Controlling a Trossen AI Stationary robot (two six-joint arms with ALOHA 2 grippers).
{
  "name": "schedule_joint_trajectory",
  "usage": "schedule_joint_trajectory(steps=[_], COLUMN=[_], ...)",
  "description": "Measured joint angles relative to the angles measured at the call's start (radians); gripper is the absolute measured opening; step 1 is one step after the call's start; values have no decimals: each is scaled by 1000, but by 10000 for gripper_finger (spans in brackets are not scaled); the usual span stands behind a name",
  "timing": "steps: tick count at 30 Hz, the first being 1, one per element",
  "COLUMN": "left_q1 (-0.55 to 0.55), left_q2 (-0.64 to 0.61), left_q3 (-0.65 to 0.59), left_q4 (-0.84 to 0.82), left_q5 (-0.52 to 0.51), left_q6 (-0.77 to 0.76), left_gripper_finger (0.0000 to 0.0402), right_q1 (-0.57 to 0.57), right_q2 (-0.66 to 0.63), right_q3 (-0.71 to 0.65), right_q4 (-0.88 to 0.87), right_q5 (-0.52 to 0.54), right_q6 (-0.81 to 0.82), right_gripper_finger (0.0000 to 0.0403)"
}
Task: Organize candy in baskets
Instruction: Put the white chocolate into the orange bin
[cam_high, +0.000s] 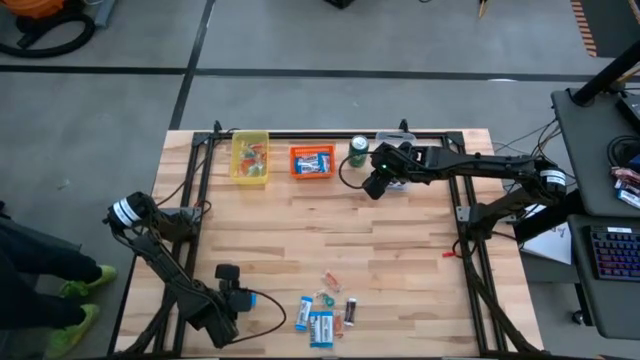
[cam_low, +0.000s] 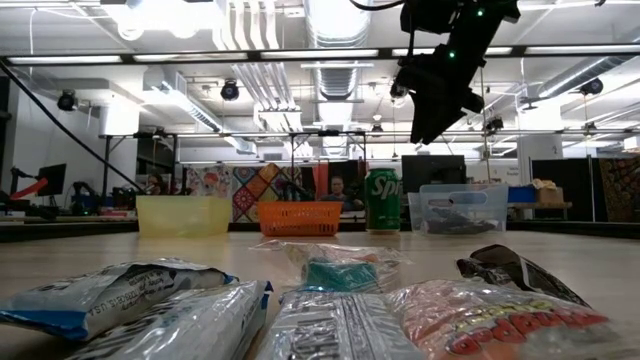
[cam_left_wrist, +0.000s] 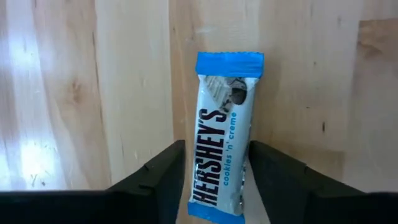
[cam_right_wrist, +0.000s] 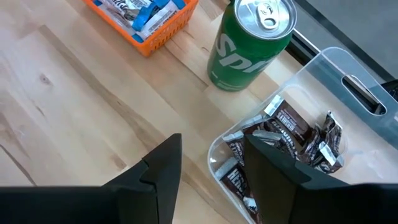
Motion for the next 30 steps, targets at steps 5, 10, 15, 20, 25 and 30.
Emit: schedule_joint_trajectory(steps=[5, 10, 15, 20, 25, 30], left_q1=[0, 0, 1, 12, 69, 190], left_q2=[-1, -6, -40, -129, -245, -345], left_q3=[-11, -12, -17, 0, 0, 0], left_q4=[21, 19, 25, 31, 25, 35], left_q5=[6, -13, -34, -155, -311, -455], left_q6=[-1, -1, -6, -9, -29, 88], left_gripper_finger=[105, 39, 13, 11, 11, 11], right_q1=[0, 0, 0, 0, 0, 2], right_q2=[0, 0, 0, 0, 0, 0], right_q3=[0, 0, 0, 0, 0, 0], right_q4=[0, 0, 0, 0, 0, 6], right_q5=[0, 0, 0, 0, 0, 0], right_q6=[0, -7, -11, -14, -15, -15], right_gripper_finger=[157, 158, 158, 155, 155, 155])
